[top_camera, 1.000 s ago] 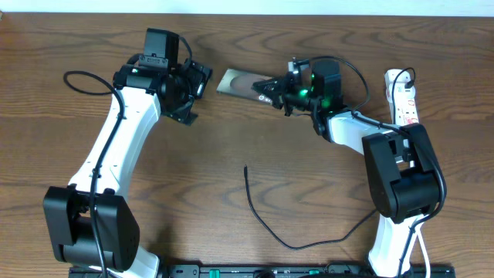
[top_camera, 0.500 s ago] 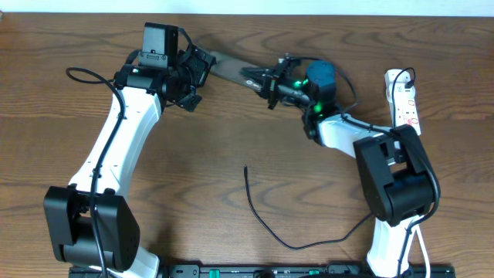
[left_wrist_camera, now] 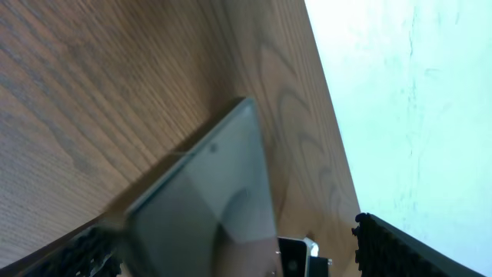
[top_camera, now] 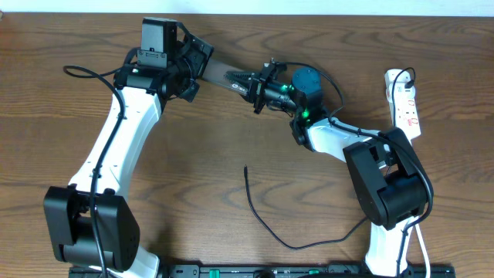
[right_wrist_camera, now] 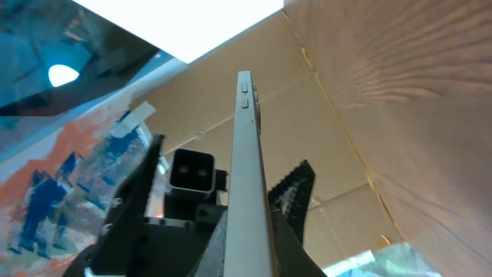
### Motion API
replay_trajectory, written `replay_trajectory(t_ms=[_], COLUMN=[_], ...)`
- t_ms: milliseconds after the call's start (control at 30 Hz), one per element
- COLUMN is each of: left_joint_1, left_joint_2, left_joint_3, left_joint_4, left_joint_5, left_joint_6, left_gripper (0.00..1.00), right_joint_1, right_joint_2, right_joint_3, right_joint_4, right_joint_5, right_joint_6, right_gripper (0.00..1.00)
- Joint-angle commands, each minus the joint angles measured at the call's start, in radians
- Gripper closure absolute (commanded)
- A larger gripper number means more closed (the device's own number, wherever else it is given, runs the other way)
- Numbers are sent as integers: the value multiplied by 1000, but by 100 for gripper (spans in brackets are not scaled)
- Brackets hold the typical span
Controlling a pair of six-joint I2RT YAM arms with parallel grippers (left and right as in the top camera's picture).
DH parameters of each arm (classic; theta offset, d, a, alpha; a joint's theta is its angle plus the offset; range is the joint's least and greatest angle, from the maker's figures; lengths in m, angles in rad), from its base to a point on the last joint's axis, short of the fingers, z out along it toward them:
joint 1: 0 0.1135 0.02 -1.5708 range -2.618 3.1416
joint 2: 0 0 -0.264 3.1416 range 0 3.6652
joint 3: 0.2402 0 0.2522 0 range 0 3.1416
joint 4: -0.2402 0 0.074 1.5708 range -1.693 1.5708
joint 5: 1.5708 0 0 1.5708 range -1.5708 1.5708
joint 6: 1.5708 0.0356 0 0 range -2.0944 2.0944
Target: Plug charger to phone and switch on socket
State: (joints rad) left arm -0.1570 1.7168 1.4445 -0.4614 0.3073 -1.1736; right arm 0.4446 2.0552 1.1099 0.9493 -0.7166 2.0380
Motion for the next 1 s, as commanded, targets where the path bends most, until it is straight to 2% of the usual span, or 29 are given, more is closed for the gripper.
replay_trajectory(t_ms=[0,133,200,267,600,967], left_joint_1=[4,4,4,4,5,11], left_joint_2=[-21,-21,-21,-21,5,16], left_joint_3=[-3,-3,-3,-3,-3,-3], left_joint_4=[4,23,32,44,140,170], left_joint_5=[-39,-43,-42,-32,66,90], left_joint_6=[10,14,14,14,14,14], left_gripper=[8,10,19,23,23,25], right_joint_1=[6,9,9,9,14,20], right_joint_2=[0,0,0,0,0,0], right_joint_3=[11,11,11,11,11,11], right_joint_4=[35,71,84,85,181,184], right_joint_5=[49,84,90,90,124,131], right_joint_6=[11,11,11,11,11,11], right_gripper=[99,98,99,98,98,98])
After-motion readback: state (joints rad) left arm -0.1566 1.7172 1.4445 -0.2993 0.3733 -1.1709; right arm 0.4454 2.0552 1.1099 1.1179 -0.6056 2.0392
